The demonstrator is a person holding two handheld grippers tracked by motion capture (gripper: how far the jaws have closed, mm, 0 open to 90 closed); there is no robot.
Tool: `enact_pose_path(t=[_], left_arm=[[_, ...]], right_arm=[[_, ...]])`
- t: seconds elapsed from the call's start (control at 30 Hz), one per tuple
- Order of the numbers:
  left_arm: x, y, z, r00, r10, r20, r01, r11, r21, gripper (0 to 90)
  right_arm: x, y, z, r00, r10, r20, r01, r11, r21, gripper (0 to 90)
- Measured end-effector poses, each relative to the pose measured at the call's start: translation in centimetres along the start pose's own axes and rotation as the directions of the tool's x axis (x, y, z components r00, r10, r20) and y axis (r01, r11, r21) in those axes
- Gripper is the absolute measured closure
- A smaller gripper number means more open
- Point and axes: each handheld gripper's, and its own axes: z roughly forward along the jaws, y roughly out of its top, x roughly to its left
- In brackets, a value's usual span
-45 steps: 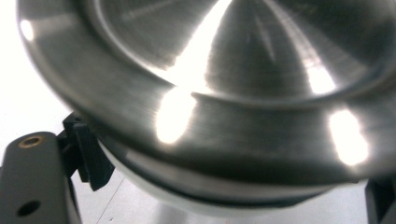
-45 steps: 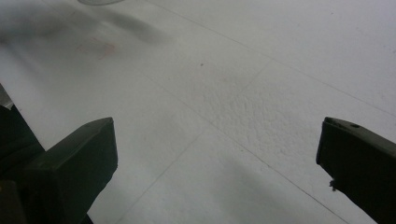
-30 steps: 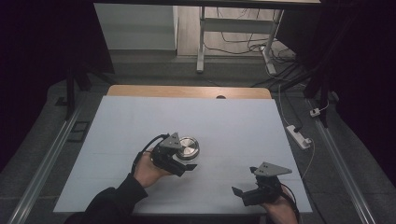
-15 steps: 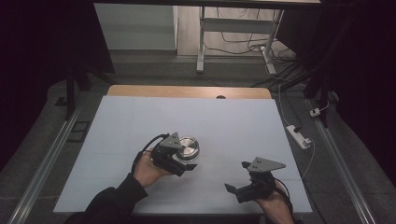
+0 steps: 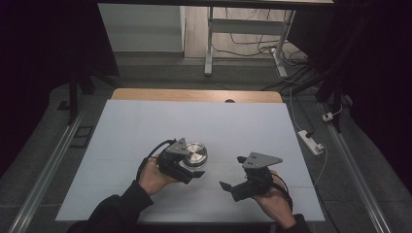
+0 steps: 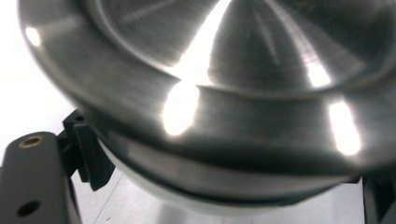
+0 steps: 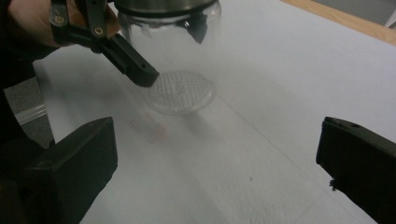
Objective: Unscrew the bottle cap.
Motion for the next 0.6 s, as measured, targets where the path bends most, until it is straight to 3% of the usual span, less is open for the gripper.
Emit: enact_pose_path(t=[0.2, 0.4, 0.43, 0.6], left_arm=[[0.1, -0.1, 0.0, 1.0000, 0.001, -0.003, -0.001, 1.0000, 0.002, 15.3], [0.0, -0.1, 0.0, 0.9999, -0.001, -0.010, 0.001, 1.0000, 0.001, 15.3], [-0.1, -0.1, 0.1, 0.9998, -0.018, -0.012, 0.017, 0.9998, -0.011, 15.3], [-0.1, -0.1, 0.3, 0.9995, -0.025, -0.021, 0.025, 0.9997, -0.007, 15.2]], right_arm=[[0.2, 1.4, 1.5, 0.9999, -0.001, -0.013, 0.002, 0.999, 0.033, 0.0], [0.0, 2.7, 2.3, 0.9987, 0.044, -0.024, -0.044, 0.999, 0.007, 0.0], [0.0, 2.7, 2.3, 0.9987, 0.044, -0.024, -0.044, 0.999, 0.007, 0.0], [0.4, 4.0, 3.2, 0.9990, 0.031, -0.033, -0.031, 1.000, 0.007, 0.0]])
